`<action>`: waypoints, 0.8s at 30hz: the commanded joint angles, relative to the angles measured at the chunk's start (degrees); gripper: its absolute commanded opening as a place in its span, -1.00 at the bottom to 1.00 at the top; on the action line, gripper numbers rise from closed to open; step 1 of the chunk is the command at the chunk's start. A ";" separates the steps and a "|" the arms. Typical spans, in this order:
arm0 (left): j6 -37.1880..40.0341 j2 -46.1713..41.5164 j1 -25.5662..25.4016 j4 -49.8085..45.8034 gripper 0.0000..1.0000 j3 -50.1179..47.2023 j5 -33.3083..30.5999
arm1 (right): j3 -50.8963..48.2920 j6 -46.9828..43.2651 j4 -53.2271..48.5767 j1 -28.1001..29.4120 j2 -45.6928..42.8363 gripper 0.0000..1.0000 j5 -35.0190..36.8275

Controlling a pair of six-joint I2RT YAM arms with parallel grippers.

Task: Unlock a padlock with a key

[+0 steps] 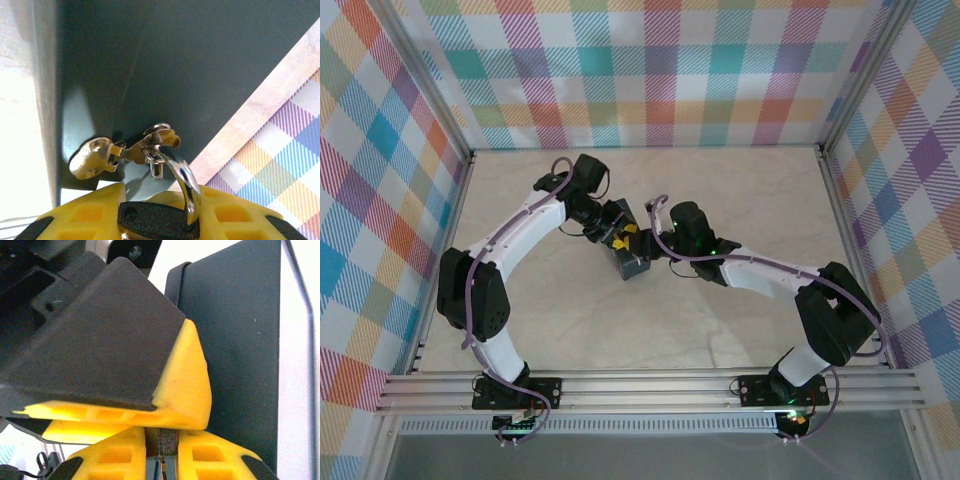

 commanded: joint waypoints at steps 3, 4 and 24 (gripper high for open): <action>8.18 -2.66 1.58 -8.61 0.05 4.67 -6.69 | 1.33 3.37 0.06 -1.47 -0.75 -0.81 -1.22; 9.41 -3.05 2.02 -9.57 0.11 4.87 -8.50 | 1.09 4.11 -0.18 -1.94 -0.92 -0.81 -1.97; 28.80 8.91 5.52 3.99 0.33 11.42 -16.27 | -3.53 27.64 15.69 -7.89 3.31 -0.88 -13.31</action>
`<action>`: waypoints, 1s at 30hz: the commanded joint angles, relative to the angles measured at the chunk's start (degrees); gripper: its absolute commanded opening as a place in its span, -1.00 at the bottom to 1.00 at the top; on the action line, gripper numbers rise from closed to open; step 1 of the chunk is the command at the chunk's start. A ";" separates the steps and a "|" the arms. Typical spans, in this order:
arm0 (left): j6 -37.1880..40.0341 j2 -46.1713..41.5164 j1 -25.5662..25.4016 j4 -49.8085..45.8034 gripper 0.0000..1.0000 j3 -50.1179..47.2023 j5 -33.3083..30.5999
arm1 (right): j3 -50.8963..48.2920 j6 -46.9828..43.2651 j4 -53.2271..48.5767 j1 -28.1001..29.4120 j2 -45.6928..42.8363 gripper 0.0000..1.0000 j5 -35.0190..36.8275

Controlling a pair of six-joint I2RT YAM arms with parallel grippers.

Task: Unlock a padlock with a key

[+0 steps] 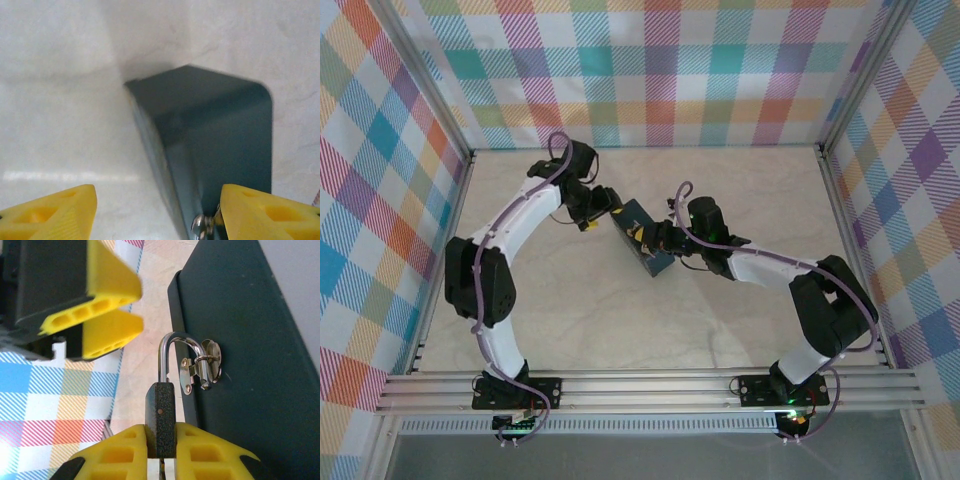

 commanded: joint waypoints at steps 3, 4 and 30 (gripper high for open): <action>4.95 4.24 1.03 5.10 0.33 5.74 -3.69 | -0.42 8.29 9.97 -0.84 2.01 -0.88 -0.49; 5.11 4.68 1.31 5.67 0.34 6.25 -3.80 | -0.34 8.95 10.05 -0.97 2.30 -0.88 0.00; 14.12 12.00 1.28 -2.30 -0.01 4.00 6.32 | 18.84 -0.79 -6.25 -2.95 16.05 -0.68 9.17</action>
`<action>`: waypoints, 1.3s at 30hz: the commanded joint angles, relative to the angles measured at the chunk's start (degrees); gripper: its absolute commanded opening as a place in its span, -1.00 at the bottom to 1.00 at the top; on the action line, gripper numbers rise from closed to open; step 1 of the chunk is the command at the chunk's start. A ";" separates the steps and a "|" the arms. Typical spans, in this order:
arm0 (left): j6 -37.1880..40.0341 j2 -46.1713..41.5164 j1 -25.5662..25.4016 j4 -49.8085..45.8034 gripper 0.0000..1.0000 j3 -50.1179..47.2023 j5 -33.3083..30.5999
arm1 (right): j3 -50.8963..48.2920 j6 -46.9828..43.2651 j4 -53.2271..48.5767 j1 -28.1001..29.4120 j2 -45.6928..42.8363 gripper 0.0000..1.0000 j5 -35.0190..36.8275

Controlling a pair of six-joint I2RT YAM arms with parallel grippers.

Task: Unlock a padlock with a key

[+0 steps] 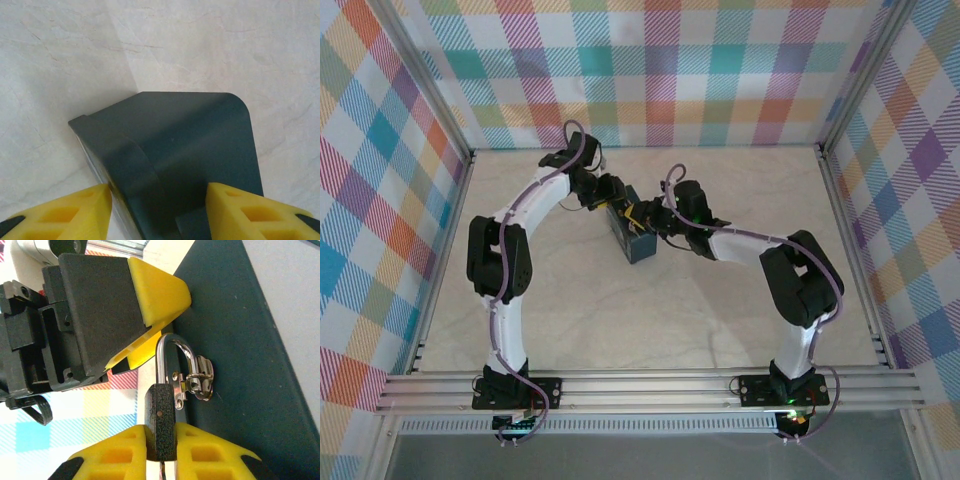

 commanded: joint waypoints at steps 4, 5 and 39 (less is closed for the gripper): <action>0.94 -1.00 -0.10 -10.27 0.11 -3.44 1.44 | 5.06 -12.75 -8.45 -3.45 2.25 -0.78 1.26; 0.66 -1.46 0.39 -10.80 0.18 -2.32 1.12 | 4.48 -13.08 -8.47 -3.94 1.81 -0.79 -0.09; 7.68 13.19 -8.33 -16.82 0.50 21.14 -1.98 | 0.56 -37.67 -34.96 -5.84 -14.09 -0.72 -17.80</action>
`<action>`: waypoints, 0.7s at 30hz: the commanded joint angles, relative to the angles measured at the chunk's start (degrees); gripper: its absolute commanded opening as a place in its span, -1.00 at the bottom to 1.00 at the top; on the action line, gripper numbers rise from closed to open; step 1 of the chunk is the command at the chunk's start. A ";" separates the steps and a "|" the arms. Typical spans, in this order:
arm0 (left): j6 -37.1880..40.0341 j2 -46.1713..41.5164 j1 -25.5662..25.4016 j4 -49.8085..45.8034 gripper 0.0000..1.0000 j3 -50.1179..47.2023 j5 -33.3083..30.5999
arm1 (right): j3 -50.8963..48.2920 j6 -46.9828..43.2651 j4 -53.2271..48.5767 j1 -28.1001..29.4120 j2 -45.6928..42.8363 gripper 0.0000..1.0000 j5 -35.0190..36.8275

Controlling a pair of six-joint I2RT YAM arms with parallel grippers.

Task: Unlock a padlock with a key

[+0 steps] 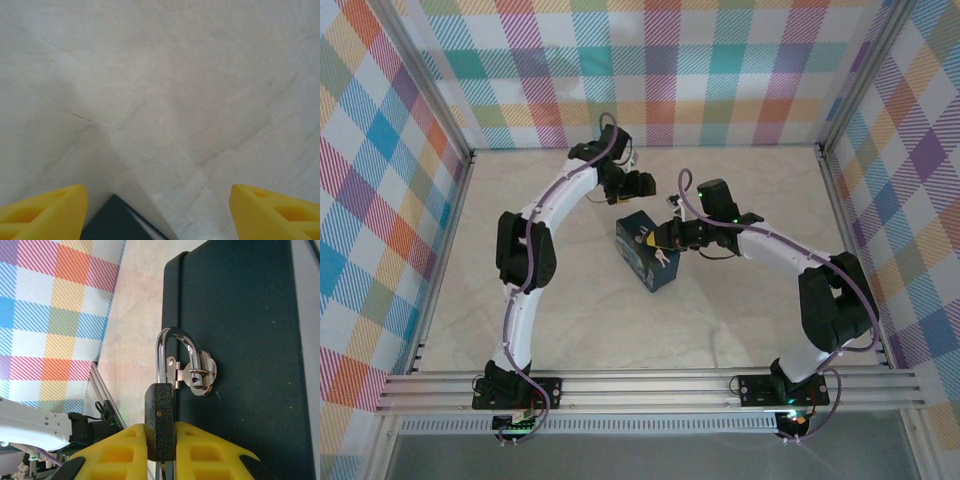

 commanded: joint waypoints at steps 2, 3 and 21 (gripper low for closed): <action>2.10 1.41 -1.83 -8.53 0.49 0.75 -2.85 | 4.26 -6.18 -3.22 -0.26 -0.39 -0.73 0.93; 2.14 1.23 -1.85 -9.17 0.50 0.65 -4.17 | 4.58 -6.75 -3.31 -0.28 -0.22 -0.73 0.91; -17.32 -6.99 0.89 -17.44 0.64 -1.66 -14.52 | 0.62 -10.61 2.79 2.34 -1.77 -0.77 6.12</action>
